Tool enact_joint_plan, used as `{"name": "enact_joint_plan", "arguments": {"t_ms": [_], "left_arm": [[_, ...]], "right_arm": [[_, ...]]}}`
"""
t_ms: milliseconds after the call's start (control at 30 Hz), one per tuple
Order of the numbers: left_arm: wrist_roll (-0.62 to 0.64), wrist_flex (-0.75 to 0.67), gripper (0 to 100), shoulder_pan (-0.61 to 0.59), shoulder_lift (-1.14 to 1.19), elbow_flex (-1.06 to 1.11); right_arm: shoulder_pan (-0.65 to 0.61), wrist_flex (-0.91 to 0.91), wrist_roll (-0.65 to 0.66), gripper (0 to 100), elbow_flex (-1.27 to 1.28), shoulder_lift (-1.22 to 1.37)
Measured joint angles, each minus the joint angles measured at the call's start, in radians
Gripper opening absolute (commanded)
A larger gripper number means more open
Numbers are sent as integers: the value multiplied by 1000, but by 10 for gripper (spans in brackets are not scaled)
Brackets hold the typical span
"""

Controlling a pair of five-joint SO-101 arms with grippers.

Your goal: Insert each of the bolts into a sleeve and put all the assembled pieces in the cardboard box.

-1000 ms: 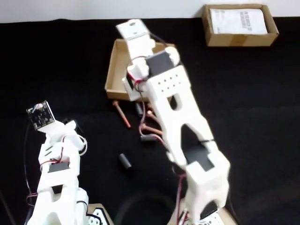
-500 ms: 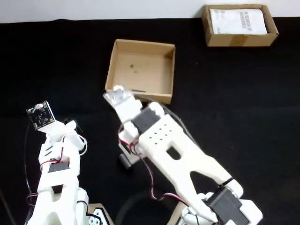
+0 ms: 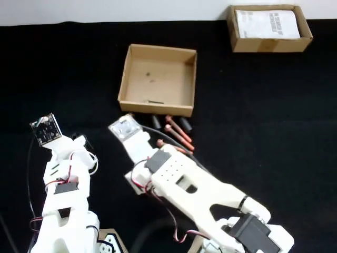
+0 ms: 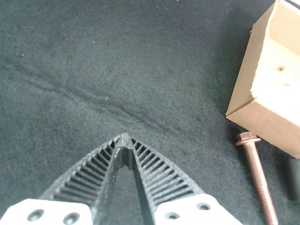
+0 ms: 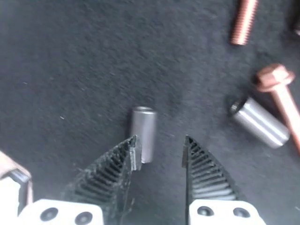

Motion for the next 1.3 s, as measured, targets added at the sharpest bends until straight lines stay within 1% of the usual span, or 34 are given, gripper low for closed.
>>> {"name": "enact_joint_plan", "arguments": {"t_ms": [300, 533, 600, 667, 733, 933, 1100, 1200, 1300], "left_arm": [[0, 0, 10, 0, 0, 0], [0, 0, 10, 0, 0, 0], [0, 0, 10, 0, 0, 0], [0, 0, 10, 0, 0, 0], [0, 0, 10, 0, 0, 0], [0, 0, 10, 0, 0, 0], [0, 0, 10, 0, 0, 0], [0, 0, 10, 0, 0, 0], [0, 0, 10, 0, 0, 0]], "right_arm": [[-23, -44, -20, 138, 35, 8], [-25, -78, -21, 135, 23, 161], [-26, -80, -21, 91, 0, 195], [-26, -80, -21, 5, -17, 222], [-20, -80, -21, 16, -29, 241], [-14, -78, -21, 7, -35, 249], [-11, -35, -21, 7, -60, 249], [5, 23, -21, 7, -95, 242], [51, 77, -20, 7, -150, 192]]}}
